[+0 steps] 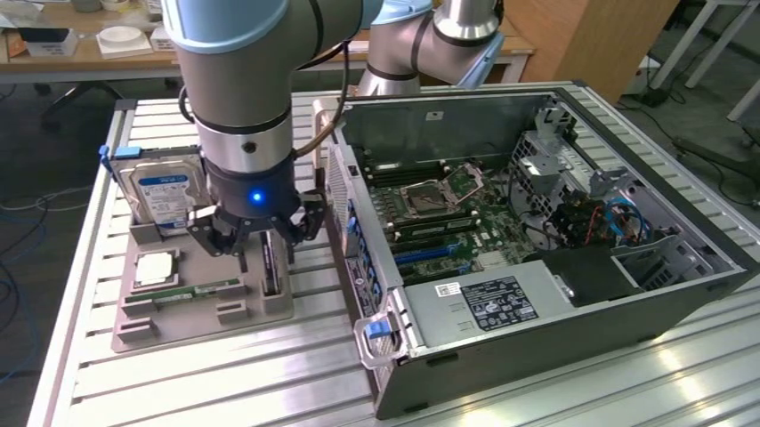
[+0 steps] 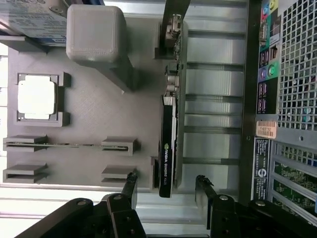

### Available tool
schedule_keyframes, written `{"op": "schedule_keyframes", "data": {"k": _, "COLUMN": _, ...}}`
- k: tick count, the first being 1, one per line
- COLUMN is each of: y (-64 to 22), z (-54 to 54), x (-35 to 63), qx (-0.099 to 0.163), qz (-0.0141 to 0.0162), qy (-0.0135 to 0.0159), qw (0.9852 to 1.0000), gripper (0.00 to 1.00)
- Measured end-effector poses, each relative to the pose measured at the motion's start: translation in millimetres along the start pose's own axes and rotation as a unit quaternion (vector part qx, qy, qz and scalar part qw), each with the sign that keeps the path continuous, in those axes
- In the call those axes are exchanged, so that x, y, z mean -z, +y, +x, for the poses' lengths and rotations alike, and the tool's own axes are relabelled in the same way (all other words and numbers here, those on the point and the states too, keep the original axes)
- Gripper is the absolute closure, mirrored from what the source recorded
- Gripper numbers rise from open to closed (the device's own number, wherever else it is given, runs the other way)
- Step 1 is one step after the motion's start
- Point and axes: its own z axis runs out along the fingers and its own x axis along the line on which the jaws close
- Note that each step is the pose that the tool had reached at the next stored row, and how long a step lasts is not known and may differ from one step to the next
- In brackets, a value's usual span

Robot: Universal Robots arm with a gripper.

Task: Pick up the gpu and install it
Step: 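Pick up the gpu and move the gpu toward the slot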

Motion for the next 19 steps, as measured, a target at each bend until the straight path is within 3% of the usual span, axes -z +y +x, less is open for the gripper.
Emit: {"op": "schedule_keyframes", "data": {"k": 19, "y": 0.2, "z": -5.2, "x": -15.4, "qx": -0.021, "qz": -0.0005, "qy": -0.0009, "qw": 0.9998, "gripper": 0.41}}
